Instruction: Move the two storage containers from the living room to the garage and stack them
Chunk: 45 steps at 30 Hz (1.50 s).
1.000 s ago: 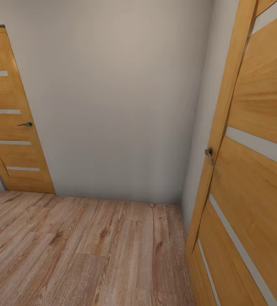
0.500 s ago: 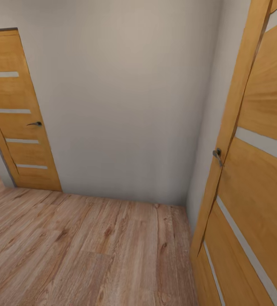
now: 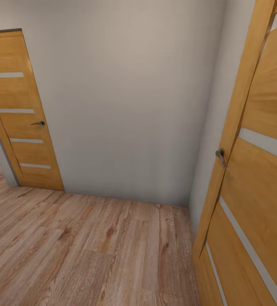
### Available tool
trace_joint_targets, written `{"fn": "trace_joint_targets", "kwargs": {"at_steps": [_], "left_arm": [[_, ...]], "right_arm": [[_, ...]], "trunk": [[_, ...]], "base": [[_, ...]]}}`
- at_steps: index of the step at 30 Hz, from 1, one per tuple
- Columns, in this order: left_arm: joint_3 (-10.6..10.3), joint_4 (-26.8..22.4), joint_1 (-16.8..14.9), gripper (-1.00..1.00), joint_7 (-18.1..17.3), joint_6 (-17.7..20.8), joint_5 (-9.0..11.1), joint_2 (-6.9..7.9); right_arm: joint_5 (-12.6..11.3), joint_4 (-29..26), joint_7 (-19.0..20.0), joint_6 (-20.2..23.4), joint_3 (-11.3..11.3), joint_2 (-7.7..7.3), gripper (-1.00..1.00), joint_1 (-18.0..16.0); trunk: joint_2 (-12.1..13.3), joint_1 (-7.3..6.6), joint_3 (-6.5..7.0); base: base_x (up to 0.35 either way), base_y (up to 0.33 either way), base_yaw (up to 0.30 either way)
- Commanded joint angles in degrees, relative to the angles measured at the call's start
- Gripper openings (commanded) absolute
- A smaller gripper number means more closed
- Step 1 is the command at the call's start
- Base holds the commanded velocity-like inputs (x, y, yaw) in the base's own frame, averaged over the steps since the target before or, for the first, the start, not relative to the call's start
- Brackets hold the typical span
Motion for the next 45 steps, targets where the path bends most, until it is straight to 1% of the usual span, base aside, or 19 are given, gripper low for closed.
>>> {"fn": "trace_joint_targets", "kwargs": {"at_steps": [1, 6, 19, 45], "left_arm": [[0.07, -0.02, 0.0, 1.0, -0.02, -0.12, 0.1, -0.01], [0.08, -0.02, 0.0, 1.0, -0.02, -0.12, 0.11, -0.01], [-0.02, -0.02, 0.0, 1.0, -0.1, -0.14, 0.09, 0.03], [-0.01, 0.0, 0.0, 1.0, -0.11, -0.12, 0.09, -0.01]], "right_arm": [[0.58, 0.19, -0.36, -0.27, 0.03, 0.03, 1.0, -0.09], [0.58, 0.19, -0.36, -0.32, 0.03, 0.03, 1.0, -0.07], [0.58, 0.19, -0.36, -0.34, 0.03, 0.03, 1.0, -0.07], [0.67, 0.19, -0.19, -0.35, 0.03, 0.03, 1.0, -0.08]], "trunk": [[-0.03, 0.0, -0.05], [-0.03, 0.0, -0.05], [-0.03, 0.0, -0.05], [-0.03, 0.0, -0.05]], "base": [[0.0, 0.141, 0.0], [0.0, 0.102, 0.0], [0.016, 0.008, 0.0], [0.307, 0.0, 0.0]]}}
